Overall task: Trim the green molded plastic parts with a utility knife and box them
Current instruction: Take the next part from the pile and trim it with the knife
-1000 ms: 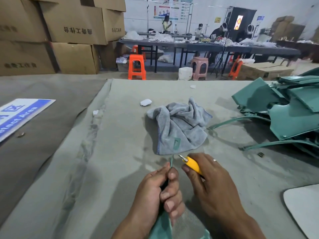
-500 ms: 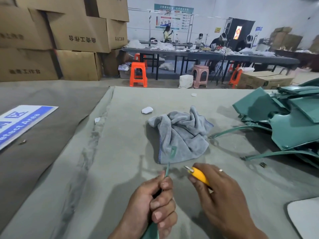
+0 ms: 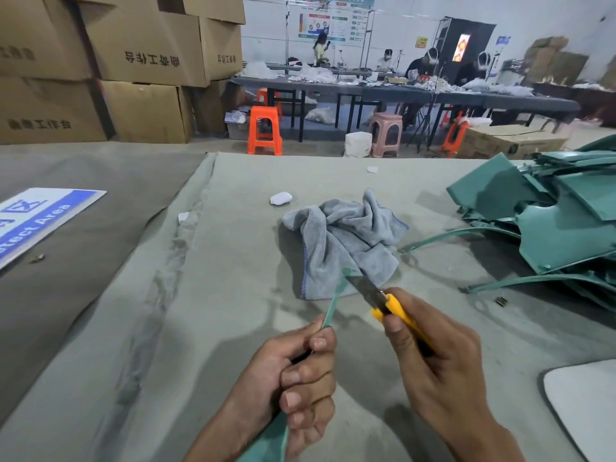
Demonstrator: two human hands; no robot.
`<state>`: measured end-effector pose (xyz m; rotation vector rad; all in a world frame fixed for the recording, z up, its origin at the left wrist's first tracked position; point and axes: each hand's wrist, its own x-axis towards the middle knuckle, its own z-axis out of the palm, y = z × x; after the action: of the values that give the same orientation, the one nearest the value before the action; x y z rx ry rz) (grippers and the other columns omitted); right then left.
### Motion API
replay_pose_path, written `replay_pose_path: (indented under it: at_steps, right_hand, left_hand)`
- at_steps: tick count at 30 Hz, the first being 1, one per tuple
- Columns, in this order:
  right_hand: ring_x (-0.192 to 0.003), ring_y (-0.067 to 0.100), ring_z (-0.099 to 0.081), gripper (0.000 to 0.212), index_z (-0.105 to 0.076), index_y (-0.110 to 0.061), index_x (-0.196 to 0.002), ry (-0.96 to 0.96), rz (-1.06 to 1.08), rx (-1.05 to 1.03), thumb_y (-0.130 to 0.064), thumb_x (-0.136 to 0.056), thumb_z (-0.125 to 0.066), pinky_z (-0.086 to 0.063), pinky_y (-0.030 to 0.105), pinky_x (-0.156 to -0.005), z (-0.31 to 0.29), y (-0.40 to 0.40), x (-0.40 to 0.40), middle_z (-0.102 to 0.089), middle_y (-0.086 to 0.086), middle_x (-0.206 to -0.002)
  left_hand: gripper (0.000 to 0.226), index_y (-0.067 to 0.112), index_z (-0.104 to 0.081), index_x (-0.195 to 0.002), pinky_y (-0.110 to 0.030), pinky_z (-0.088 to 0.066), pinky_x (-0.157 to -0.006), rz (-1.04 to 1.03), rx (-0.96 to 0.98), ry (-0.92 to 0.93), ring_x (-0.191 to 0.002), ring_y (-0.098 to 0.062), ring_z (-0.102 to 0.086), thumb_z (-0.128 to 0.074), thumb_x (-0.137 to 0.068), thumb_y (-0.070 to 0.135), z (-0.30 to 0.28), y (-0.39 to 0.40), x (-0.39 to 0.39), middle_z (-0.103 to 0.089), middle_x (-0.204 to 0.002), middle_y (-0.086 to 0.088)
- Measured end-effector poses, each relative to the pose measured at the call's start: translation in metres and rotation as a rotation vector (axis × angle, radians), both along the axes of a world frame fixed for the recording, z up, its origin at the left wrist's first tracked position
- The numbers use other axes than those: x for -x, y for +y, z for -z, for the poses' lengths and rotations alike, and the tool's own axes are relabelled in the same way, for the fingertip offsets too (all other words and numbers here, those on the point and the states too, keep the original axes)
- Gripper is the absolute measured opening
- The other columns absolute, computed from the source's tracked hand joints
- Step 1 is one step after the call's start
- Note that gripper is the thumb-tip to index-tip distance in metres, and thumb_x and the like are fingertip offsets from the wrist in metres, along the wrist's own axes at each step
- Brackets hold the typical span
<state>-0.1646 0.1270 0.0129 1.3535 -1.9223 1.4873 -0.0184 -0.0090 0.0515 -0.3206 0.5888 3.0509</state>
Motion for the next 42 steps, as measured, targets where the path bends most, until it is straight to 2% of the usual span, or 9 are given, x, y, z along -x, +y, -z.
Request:
replay_pose_path:
  at_steps: [5,8,13,16,19,24,29,34,42]
  right_hand:
    - [-0.058,0.008,-0.056,0.019,-0.069,-0.043,-0.121,0.030,-0.031,-0.070,-0.042,-0.105,-0.058,-0.044,0.023,-0.050,0.004,0.002,0.008,-0.065,-0.015,-0.085]
    - [-0.074,-0.002,-0.068,0.022,-0.067,-0.045,-0.123,-0.060,0.073,0.034,-0.050,-0.104,-0.057,-0.053,0.018,-0.064,0.004,0.002,0.010,-0.072,-0.024,-0.099]
    - [-0.058,0.003,-0.057,0.024,-0.067,-0.052,-0.126,-0.023,-0.079,0.003,-0.045,-0.105,-0.059,-0.043,0.019,-0.050,-0.003,0.007,0.008,-0.069,-0.017,-0.088]
    - [-0.058,-0.002,-0.058,0.023,-0.072,-0.044,-0.119,-0.094,-0.028,0.001,-0.050,-0.103,-0.058,-0.043,0.012,-0.055,0.001,0.002,0.007,-0.068,-0.021,-0.083]
    - [-0.057,-0.001,-0.059,0.035,-0.074,-0.042,-0.116,-0.259,0.055,0.077,-0.065,-0.098,-0.055,-0.049,0.016,-0.057,0.001,0.001,0.007,-0.068,-0.023,-0.077]
    - [-0.047,0.021,-0.049,0.027,-0.075,-0.039,-0.113,-0.268,-0.095,0.080,-0.056,-0.099,-0.061,-0.041,0.033,-0.043,-0.004,0.000,-0.003,-0.061,-0.009,-0.066]
    - [-0.047,0.021,-0.048,0.021,-0.078,-0.026,-0.107,-0.501,-0.059,0.163,-0.039,-0.102,-0.062,-0.040,0.021,-0.049,0.002,-0.005,-0.003,-0.055,0.011,-0.060]
    - [-0.045,0.022,-0.047,0.034,-0.077,-0.022,-0.110,-0.616,-0.274,0.173,-0.049,-0.098,-0.059,-0.040,0.024,-0.048,-0.004,-0.011,-0.017,-0.051,0.010,-0.055]
    - [-0.049,0.020,-0.047,0.022,-0.077,-0.024,-0.102,-0.677,-0.255,0.187,-0.035,-0.105,-0.058,-0.042,0.024,-0.047,-0.010,-0.010,-0.023,-0.051,0.012,-0.058]
  left_hand:
    - [0.030,0.007,-0.053,-0.065,-0.016,-0.034,-0.025,0.050,-0.039,0.027,-0.021,-0.012,-0.040,-0.049,-0.092,0.019,0.003,0.000,0.000,-0.034,-0.035,-0.001]
    - [0.034,0.007,-0.053,-0.067,-0.017,-0.035,-0.027,0.074,-0.046,0.045,-0.023,-0.013,-0.042,-0.049,-0.101,0.003,0.006,-0.005,-0.001,-0.036,-0.036,-0.002]
    - [0.027,0.004,-0.052,-0.068,-0.020,-0.040,-0.028,0.122,-0.034,0.094,-0.023,-0.017,-0.043,-0.075,-0.083,0.006,0.002,-0.005,-0.002,-0.036,-0.035,-0.004]
    - [0.031,0.005,-0.052,-0.068,-0.019,-0.040,-0.029,0.140,0.005,0.094,-0.023,-0.016,-0.043,-0.081,-0.078,0.006,0.001,-0.006,-0.002,-0.036,-0.035,-0.004]
    - [0.028,0.006,-0.053,-0.066,-0.017,-0.038,-0.030,0.115,0.051,0.061,-0.023,-0.015,-0.042,-0.066,-0.089,0.015,0.001,-0.007,-0.003,-0.035,-0.035,-0.002]
    - [0.027,0.005,-0.052,-0.065,-0.014,-0.035,-0.031,0.112,0.098,0.036,-0.021,-0.013,-0.038,-0.066,-0.085,0.016,0.000,-0.005,-0.002,-0.032,-0.033,-0.002]
    - [0.032,0.007,-0.054,-0.066,-0.015,-0.037,-0.032,0.106,0.137,0.073,-0.023,-0.011,-0.041,-0.053,-0.094,0.022,0.003,-0.004,-0.001,-0.035,-0.033,0.000]
    - [0.036,0.010,-0.057,-0.070,-0.015,-0.038,-0.033,0.122,0.217,0.142,-0.026,-0.008,-0.045,-0.044,-0.100,0.025,0.010,-0.007,0.000,-0.041,-0.037,0.003]
    - [0.034,0.010,-0.057,-0.068,-0.015,-0.038,-0.030,0.062,0.247,0.095,-0.024,-0.007,-0.042,-0.047,-0.097,0.025,0.010,-0.002,-0.001,-0.036,-0.036,0.004]
